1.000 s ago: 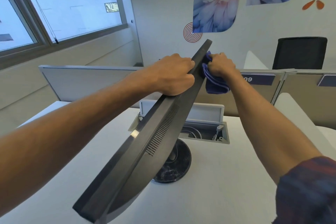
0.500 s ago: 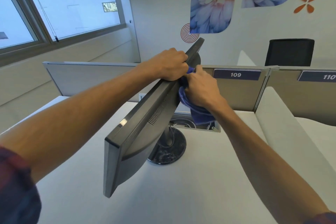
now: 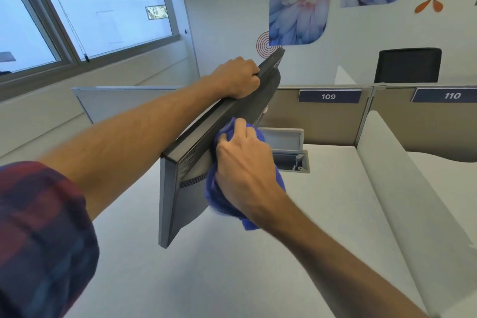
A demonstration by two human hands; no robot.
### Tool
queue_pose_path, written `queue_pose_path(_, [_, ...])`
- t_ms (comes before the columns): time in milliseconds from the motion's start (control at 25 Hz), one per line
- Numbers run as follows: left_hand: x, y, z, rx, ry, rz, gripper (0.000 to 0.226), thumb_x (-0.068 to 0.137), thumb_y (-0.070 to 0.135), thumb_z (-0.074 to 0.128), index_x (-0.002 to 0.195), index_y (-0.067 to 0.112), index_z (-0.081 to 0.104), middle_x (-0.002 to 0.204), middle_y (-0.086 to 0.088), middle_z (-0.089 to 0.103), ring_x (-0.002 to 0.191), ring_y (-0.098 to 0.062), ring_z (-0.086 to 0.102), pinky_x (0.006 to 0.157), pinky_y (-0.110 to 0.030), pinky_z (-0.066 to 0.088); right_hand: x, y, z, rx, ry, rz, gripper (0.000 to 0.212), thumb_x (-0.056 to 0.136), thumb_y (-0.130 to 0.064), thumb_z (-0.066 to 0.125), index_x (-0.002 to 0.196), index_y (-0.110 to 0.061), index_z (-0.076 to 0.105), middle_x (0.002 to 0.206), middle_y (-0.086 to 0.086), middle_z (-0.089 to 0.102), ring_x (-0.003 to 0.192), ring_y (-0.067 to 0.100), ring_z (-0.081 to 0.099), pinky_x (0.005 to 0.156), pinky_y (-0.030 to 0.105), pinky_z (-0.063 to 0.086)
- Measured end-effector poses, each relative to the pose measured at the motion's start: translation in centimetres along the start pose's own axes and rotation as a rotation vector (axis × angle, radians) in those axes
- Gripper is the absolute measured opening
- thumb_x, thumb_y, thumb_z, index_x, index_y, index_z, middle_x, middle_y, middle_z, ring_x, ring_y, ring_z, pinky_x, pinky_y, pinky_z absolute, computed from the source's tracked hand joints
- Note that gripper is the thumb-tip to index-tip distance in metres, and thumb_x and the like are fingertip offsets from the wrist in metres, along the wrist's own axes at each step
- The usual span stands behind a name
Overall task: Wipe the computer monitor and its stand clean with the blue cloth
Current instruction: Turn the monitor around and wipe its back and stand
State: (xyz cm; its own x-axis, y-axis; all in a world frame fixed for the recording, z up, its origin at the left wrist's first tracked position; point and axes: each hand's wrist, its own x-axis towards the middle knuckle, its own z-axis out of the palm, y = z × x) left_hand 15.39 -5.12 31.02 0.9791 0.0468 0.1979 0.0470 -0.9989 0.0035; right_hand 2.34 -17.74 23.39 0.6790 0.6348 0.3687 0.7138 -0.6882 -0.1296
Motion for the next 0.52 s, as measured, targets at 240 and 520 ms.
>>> queue_pose_path(240, [-2.0, 1.3, -0.9, 0.147, 0.003, 0.016, 0.023, 0.086, 0.030, 0.036, 0.084, 0.014, 0.052, 0.095, -0.011, 0.059, 0.084, -0.027, 0.053, 0.074, -0.040, 0.047, -6.2, -1.4, 1.3, 0.281, 0.084, -0.078, 0.044, 0.095, -0.027, 0.050, 0.137, -0.019, 0.041, 0.139, 0.008, 0.034, 0.117, 0.026, 0.044, 0.089, 0.037, 0.046])
queue_pose_path(520, [-7.6, 3.0, -1.6, 0.183, -0.240, 0.102, 0.054, 0.099, 0.031, 0.037, 0.145, 0.003, 0.027, 0.156, -0.013, 0.021, 0.142, -0.028, 0.020, 0.115, -0.045, 0.022, -11.1, 3.1, 6.3, 1.151, 0.078, 0.205, 0.024, 0.100, -0.023, 0.049, 0.122, -0.030, 0.055, 0.118, -0.009, 0.057, 0.098, 0.005, 0.060, 0.084, 0.019, 0.050])
